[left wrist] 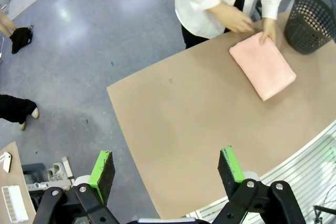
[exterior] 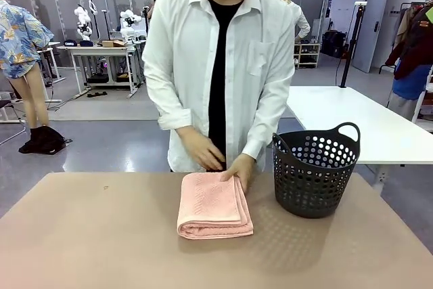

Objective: Fold the towel.
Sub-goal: Pick up the 100 cm Hotel Towel and place it on the left side of the table.

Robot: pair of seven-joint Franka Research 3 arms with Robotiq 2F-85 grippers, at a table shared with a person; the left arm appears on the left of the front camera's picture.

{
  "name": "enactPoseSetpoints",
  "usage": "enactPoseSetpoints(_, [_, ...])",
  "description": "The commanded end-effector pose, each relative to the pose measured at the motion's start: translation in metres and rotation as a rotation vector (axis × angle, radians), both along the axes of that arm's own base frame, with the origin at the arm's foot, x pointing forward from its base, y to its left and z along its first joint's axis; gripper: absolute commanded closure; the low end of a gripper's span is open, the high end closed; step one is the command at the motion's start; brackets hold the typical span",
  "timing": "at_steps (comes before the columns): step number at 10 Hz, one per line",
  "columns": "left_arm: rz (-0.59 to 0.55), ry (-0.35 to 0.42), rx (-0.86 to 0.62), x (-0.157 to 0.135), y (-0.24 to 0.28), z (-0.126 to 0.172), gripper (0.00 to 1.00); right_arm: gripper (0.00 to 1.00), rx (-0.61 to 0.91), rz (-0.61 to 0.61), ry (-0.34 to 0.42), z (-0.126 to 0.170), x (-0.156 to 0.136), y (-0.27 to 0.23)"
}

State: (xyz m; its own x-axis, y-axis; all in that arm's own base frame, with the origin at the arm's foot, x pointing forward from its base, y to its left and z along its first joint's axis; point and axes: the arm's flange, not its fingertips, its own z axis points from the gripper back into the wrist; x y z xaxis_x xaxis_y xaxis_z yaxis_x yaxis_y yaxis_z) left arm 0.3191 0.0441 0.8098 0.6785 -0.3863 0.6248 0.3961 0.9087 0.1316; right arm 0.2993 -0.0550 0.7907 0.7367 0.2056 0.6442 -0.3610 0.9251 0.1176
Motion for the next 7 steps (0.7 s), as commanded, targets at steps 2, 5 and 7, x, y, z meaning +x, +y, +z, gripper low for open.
enactPoseSetpoints(2, [0.002, 0.009, 0.0, -0.0003, 0.0005, 0.0003, 0.0, 0.0, -0.001, -0.003, 0.001, 0.0012, -0.0006, -0.0009])
enactPoseSetpoints(5, [0.002, 0.009, 0.0, -0.0003, 0.0005, 0.0003, 0.0, 0.0, -0.001, -0.003, 0.001, 0.0012, -0.0006, -0.0009])
enactPoseSetpoints(7, [0.002, 0.009, 0.0, -0.0003, 0.0005, 0.0003, 0.0, 0.0, -0.001, -0.003, 0.001, 0.0012, -0.0006, -0.0009])
